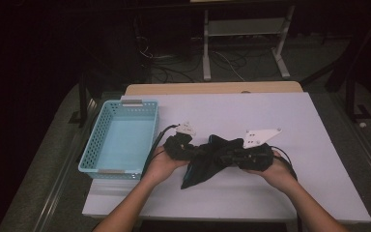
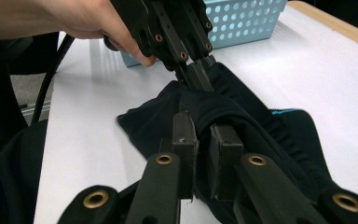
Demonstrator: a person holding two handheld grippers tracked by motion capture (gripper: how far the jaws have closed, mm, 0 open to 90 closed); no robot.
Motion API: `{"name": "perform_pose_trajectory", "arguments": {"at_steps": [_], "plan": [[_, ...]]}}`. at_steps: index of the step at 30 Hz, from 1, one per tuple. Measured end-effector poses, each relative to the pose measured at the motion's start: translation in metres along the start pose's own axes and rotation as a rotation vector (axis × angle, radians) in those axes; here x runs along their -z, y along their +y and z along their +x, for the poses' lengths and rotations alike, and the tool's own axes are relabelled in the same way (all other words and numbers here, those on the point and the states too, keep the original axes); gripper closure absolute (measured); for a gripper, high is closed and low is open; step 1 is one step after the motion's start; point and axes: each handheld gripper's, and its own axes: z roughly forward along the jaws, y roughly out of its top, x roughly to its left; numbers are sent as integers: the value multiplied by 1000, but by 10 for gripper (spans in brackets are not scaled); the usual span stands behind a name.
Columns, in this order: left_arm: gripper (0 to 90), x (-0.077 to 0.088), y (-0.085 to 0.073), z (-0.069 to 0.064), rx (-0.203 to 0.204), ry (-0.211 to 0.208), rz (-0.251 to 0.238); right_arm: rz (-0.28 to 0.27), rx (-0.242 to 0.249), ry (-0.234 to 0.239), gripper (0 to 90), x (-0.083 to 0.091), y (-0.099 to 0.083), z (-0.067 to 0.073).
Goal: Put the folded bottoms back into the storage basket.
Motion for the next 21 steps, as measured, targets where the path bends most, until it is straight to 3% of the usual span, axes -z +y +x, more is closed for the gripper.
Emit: {"name": "perform_pose_trajectory", "arguments": {"at_steps": [7,16,21], "plan": [[786,11,23,4,-41,-8,13,-34,-2,-7,819,6,7,-6],[785,30,45,22,-36,-29,9,-76,10,-25,819,9,26,-15],[785,41,49,28,-25,-32,-13,-88,18,-17,819,8,39,-19]]}}
